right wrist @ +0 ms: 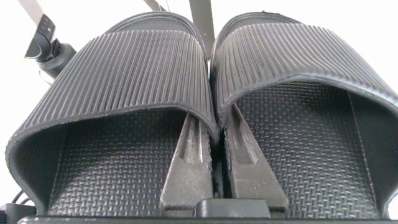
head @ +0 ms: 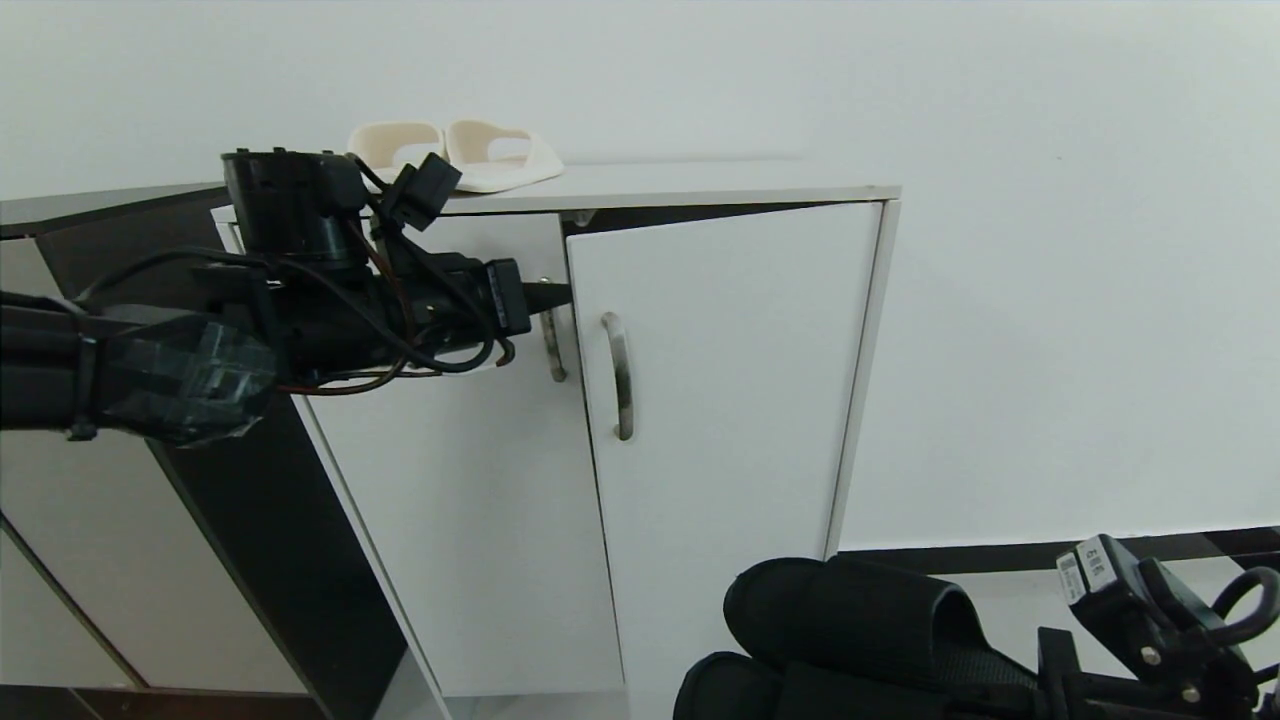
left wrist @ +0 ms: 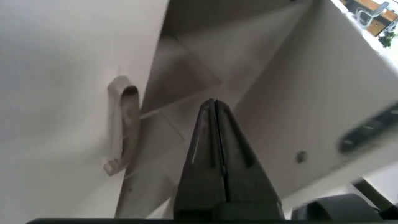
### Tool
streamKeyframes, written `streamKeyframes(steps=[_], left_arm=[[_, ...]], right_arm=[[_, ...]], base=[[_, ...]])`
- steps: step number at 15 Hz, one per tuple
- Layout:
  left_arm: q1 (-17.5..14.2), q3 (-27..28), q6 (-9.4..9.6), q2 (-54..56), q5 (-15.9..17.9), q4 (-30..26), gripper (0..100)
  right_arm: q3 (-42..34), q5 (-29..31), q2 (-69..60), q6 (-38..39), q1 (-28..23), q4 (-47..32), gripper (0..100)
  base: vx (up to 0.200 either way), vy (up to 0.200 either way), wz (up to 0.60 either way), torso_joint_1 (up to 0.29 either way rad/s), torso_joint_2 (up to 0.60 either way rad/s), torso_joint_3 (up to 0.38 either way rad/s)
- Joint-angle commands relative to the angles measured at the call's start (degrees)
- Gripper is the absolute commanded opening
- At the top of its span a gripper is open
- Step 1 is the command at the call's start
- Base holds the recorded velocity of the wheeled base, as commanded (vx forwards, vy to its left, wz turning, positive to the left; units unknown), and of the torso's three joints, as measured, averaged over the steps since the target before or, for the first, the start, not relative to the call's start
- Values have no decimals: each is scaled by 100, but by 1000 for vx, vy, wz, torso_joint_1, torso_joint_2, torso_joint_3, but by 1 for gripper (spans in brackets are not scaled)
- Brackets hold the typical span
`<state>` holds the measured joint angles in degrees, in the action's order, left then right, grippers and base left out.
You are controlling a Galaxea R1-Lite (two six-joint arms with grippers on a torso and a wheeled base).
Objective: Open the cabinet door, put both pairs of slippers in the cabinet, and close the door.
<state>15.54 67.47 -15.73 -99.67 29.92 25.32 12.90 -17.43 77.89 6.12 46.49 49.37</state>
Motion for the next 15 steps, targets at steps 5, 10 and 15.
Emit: streamKeyframes(steps=[5, 10, 15], left_arm=[[467, -156, 26, -255, 5, 26, 0], [1583, -639, 26, 220, -311, 421, 0], [1276, -709, -27, 774, -724, 377, 0]], right_arm=[[-279, -15, -151, -6, 527, -15, 0], [-349, -6, -221, -14, 554, -15, 0], [90, 65, -37, 74, 483, -68, 0]], base=[[-160, 0, 0, 2, 1, 2], [-200, 0, 0, 1, 3, 4], [-40, 0, 0, 0, 1, 0]])
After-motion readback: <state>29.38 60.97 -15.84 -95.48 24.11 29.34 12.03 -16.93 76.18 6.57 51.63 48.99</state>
